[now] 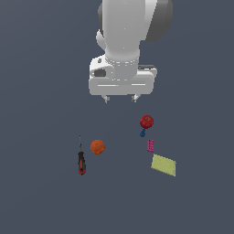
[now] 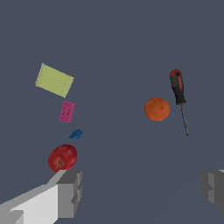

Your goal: Pick up a designated object from a clutter of objects.

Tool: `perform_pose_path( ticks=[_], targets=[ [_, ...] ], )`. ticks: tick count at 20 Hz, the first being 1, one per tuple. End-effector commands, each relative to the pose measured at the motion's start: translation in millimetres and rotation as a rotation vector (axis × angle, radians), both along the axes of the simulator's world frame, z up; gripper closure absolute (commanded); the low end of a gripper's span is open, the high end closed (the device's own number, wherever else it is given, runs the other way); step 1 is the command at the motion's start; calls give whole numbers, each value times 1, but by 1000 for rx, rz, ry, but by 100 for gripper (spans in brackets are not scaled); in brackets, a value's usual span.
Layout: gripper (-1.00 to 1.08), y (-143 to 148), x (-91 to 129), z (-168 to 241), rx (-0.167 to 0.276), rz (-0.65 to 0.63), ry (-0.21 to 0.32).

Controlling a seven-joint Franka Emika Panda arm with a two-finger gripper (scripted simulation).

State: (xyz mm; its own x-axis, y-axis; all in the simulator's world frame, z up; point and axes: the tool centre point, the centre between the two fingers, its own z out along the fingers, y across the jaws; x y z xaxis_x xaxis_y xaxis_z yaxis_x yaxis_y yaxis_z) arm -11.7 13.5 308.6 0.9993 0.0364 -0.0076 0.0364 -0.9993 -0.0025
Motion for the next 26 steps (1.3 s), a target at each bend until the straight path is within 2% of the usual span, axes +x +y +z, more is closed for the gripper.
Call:
perform_pose_path(
  ticks=[1, 12, 26],
  targets=[
    [-92, 0, 0, 0, 0, 0, 0],
    [-92, -12, -2, 6, 26, -59, 11],
    [-92, 8, -3, -20, 12, -135, 11]
  ],
)
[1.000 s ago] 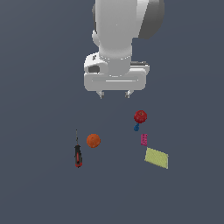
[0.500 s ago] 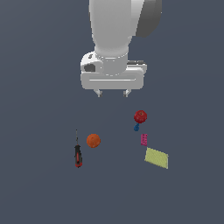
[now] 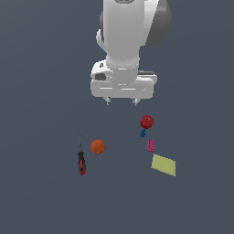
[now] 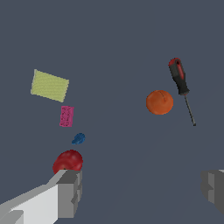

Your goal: Pick up a designated object from a clutter of objects.

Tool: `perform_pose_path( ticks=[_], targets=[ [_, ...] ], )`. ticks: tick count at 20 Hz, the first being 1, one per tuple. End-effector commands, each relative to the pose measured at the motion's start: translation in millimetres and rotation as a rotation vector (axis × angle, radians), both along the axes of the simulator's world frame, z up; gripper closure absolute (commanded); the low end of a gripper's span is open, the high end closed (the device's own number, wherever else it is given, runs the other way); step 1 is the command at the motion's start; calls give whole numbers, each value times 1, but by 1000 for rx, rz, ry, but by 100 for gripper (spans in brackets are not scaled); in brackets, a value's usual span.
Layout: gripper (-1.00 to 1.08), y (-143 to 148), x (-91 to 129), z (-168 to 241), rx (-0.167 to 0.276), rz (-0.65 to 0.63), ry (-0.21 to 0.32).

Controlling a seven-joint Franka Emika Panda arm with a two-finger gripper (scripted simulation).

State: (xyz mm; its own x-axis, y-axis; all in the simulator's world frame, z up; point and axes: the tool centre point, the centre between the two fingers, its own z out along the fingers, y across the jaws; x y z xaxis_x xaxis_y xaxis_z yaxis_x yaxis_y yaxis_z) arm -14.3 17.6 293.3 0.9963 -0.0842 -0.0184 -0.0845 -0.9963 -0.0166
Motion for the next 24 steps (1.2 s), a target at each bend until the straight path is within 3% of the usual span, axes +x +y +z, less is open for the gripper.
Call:
perform_pose_path(
  ticks=[1, 24],
  targets=[
    [-92, 7, -1, -9, -4, -26, 0],
    [-92, 94, -35, -120, -36, -366, -10]
  ],
)
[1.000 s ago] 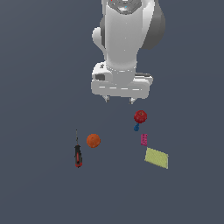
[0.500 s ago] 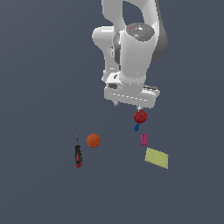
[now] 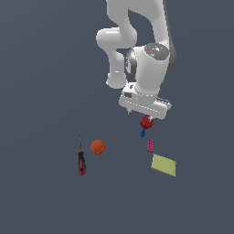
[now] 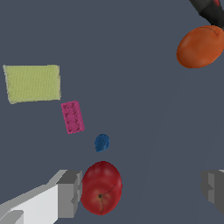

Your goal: Pick up a designated object from a clutter of objects.

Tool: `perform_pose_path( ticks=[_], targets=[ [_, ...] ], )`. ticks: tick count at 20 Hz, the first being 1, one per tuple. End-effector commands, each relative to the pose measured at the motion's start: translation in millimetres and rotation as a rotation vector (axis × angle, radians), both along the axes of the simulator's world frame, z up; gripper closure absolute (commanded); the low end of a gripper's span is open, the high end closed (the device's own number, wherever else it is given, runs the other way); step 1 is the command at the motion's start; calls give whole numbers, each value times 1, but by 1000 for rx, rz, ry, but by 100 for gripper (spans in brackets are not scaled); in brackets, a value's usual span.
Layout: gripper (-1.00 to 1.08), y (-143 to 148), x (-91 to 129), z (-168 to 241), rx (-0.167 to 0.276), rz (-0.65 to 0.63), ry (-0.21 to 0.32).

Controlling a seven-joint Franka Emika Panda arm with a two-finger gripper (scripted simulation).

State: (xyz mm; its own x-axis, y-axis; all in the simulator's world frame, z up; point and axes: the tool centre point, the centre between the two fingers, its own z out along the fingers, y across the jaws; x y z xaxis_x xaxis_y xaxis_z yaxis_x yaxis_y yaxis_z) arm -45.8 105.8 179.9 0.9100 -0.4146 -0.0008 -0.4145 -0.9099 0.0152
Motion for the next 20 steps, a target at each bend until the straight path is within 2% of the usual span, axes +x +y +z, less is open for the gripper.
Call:
perform_pose_path(
  ticks=[1, 12, 20],
  targets=[
    [-92, 10, -6, -12, -1, -38, -2],
    [-92, 48, -40, -58, 4, -194, -9],
    [-92, 65, -58, -78, 10, -264, -9]
  ],
)
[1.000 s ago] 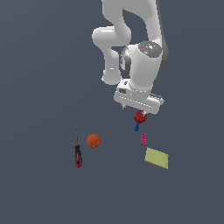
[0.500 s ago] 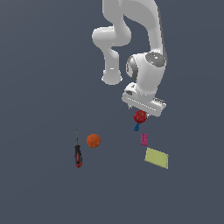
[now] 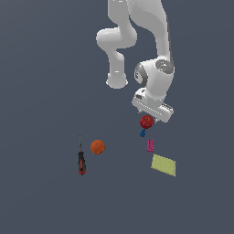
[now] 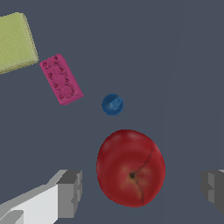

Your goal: Pick up a designated object from a clutter of objects.

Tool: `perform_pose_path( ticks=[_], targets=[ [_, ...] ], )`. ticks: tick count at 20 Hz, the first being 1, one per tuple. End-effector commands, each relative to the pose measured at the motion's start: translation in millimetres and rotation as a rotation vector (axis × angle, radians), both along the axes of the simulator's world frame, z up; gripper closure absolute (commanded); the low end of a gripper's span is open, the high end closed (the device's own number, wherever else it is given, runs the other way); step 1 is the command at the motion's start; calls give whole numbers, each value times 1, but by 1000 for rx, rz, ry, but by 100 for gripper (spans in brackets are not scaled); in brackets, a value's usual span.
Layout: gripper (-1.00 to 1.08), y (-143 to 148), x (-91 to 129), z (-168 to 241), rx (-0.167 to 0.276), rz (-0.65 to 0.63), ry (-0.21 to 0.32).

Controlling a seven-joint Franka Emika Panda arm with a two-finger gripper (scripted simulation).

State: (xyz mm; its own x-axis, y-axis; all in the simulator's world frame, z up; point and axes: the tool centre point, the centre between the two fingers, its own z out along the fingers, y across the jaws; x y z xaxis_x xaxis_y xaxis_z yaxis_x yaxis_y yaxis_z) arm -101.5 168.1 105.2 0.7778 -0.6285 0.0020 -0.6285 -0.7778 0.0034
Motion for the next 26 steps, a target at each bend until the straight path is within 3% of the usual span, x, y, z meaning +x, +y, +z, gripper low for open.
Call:
perform_pose_path(
  ticks=[1, 13, 26],
  targets=[
    [-92, 4, -4, -4, 2, -18, -1],
    [-92, 7, -9, -13, 3, -33, 0],
    [-92, 8, -10, -55, 4, -35, 0]
  ],
)
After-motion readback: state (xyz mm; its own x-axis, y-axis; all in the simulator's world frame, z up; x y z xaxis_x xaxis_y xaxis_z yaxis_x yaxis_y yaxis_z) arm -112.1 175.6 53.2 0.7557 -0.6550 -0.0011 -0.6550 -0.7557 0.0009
